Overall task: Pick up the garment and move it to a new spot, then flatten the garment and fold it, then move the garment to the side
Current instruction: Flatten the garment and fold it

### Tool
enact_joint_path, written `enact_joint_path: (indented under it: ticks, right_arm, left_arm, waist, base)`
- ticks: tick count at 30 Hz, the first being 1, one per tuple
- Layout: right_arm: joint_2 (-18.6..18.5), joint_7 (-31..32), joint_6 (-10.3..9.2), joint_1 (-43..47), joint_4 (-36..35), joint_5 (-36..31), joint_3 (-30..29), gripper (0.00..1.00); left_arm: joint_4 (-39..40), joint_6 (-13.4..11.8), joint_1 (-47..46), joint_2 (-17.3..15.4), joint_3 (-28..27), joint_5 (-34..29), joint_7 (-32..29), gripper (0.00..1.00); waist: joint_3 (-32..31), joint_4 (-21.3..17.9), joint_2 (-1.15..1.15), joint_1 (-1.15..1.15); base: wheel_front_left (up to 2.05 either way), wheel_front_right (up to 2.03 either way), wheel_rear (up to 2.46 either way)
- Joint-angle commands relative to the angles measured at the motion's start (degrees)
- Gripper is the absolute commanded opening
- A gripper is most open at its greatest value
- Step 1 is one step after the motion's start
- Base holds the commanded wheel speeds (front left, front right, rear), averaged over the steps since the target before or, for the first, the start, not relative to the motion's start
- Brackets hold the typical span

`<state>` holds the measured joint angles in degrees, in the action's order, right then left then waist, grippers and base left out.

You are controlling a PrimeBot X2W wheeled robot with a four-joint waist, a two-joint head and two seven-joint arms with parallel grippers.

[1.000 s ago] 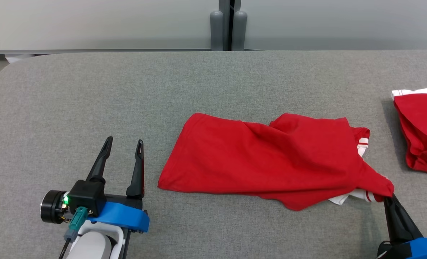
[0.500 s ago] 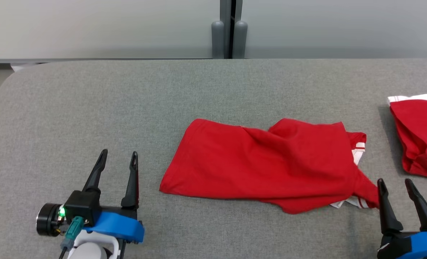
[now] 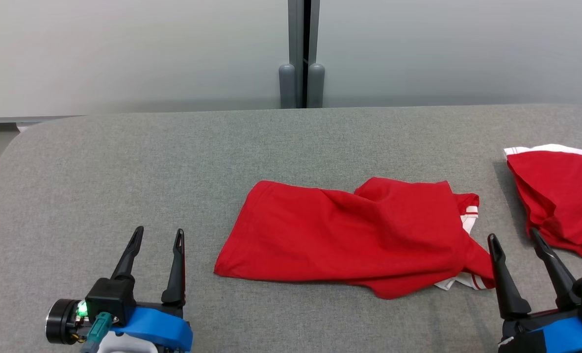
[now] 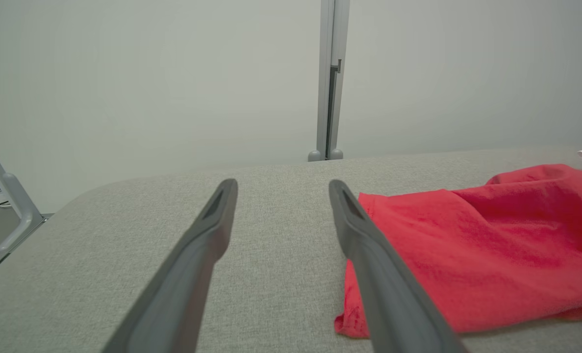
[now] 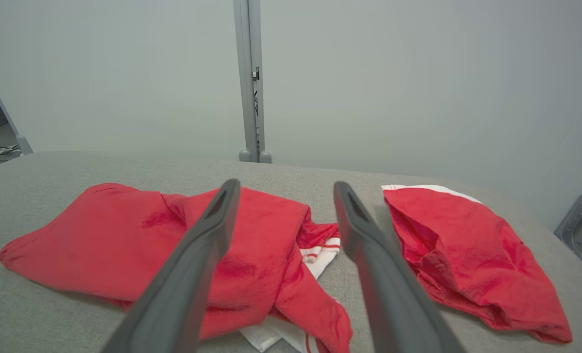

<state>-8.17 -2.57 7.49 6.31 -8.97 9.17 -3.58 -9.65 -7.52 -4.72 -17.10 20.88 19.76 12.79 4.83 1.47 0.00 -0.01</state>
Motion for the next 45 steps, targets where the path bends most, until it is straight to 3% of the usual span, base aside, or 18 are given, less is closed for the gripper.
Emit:
enact_joint_path:
  ticks: [1, 10, 14, 19, 27, 28, 29, 36, 45]
  right_arm:
    - [0.1, 0.2, 0.00, 0.9, -0.4, 0.2, 0.0, 1.00]
    - [0.7, 0.6, 0.00, 1.0, -1.3, 0.5, 0.1, 1.00]
    - [0.9, 0.7, 0.00, 0.1, -1.5, 0.5, 0.7, 1.00]
    - [0.6, 0.6, 0.00, -1.5, -0.7, 0.7, 1.9, 1.00]
    - [0.7, -0.3, 0.00, -3.4, 1.6, 1.7, 2.5, 1.00]
    - [0.5, -0.6, 0.00, -3.6, 1.8, 1.8, 2.5, 1.00]
    - [0.4, -0.7, 0.00, -3.8, 2.1, 2.0, 2.5, 1.00]
    - [1.0, -1.2, 0.00, -4.0, 3.4, 2.3, 1.3, 1.00]
    - [1.4, -1.3, 0.00, -2.8, 5.4, 2.4, -1.3, 1.00]
  left_arm:
    - [0.3, -0.3, 0.5, -0.4, -0.1, 0.2, -0.1, 1.00]
    - [1.3, 0.0, 0.1, -0.6, 0.9, 0.4, -1.4, 1.00]
    - [-0.3, 2.9, -3.0, 0.5, 4.1, 0.7, -5.2, 1.00]
    - [-7.8, 7.1, -8.1, 2.0, 7.4, 2.1, -11.4, 1.00]
    - [-21.4, 10.4, -15.1, 4.2, 7.8, 4.9, -16.3, 1.00]
    - [-22.7, 11.1, -15.7, 4.6, 7.7, 5.9, -16.8, 0.46]
    - [-23.9, 11.6, -16.1, 4.6, 7.6, 6.2, -16.6, 0.00]
    - [-27.1, 10.5, -16.3, 3.5, 3.8, 8.8, -11.1, 0.00]
    - [-24.9, 5.2, -9.6, 0.7, -1.5, 11.9, -8.3, 0.00]
  waist:
    - [0.0, 0.0, 0.00, 0.01]
    - [0.8, -0.1, 0.00, 0.01]
    - [2.5, -0.2, 0.00, 0.01]
    - [5.3, -1.5, 0.00, 0.01]
    - [8.0, -3.2, 0.00, 0.01]
    - [8.1, -3.3, 0.00, 0.01]
    - [8.2, -3.5, 0.00, 0.01]
    - [8.4, -3.8, 0.00, 0.01]
    - [8.1, -2.5, 0.00, 0.01]
  base:
    - [0.00, 0.00, 0.00]
    - [0.00, 0.00, 0.00]
    - [0.00, 0.00, 0.00]
    - [0.00, 0.00, 0.00]
    - [0.00, 0.00, 0.00]
    - [0.00, 0.00, 0.00]
    - [0.00, 0.00, 0.00]
    - [0.00, 0.00, 0.00]
    - [0.00, 0.00, 0.00]
